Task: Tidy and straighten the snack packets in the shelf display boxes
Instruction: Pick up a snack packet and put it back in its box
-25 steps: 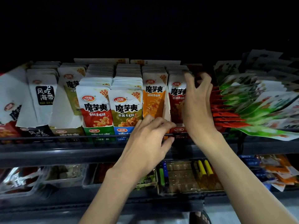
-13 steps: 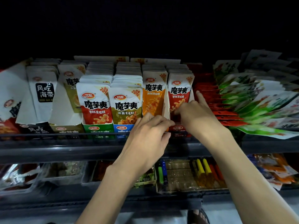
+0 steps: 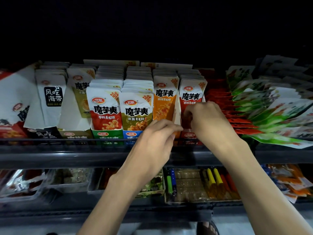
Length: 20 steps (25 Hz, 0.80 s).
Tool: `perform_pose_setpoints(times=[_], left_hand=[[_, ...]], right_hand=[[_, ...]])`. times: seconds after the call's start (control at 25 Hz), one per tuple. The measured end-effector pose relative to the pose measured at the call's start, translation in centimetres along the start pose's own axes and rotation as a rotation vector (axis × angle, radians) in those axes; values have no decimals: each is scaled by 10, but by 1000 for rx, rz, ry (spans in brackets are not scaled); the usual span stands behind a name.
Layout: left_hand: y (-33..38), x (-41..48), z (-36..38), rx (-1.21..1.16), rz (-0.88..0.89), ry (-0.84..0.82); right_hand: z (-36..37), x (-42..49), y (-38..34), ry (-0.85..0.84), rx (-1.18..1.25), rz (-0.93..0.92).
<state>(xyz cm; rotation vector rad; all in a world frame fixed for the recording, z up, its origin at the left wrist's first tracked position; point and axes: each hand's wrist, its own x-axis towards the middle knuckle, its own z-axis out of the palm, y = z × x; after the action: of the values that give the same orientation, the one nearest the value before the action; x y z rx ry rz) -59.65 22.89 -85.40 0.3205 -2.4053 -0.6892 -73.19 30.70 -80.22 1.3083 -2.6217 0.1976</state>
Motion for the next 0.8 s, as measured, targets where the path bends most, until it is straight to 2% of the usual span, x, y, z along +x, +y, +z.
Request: perform_pose_setpoints(times=[0.16,0.28,0.36,0.44,0.52,0.68,0.8], left_hand=[[3,-11,-29,-69,29,315],[-1,-20,-55,-92,-81,638],[-13,-24,-72,-164,-237,764],[-26,-26,-84,-222,-416,773],[-36,-25,-89,-232,-538,698],[-41,-25,-88,-68,-601,536],[-41,-26,-88,-42,-620,510]], right_hand=[[-16,-14,-18,400,277,-33],[-22,-15,-39,522,547,-172],[-20,-14,-59,545,614,-259],[-16,-11,-82,516,601,-351],[-11,-7,-104,477,529,-428],[5,-1,-125,417,291,-390],[13,-1,-127,384,325,-377]])
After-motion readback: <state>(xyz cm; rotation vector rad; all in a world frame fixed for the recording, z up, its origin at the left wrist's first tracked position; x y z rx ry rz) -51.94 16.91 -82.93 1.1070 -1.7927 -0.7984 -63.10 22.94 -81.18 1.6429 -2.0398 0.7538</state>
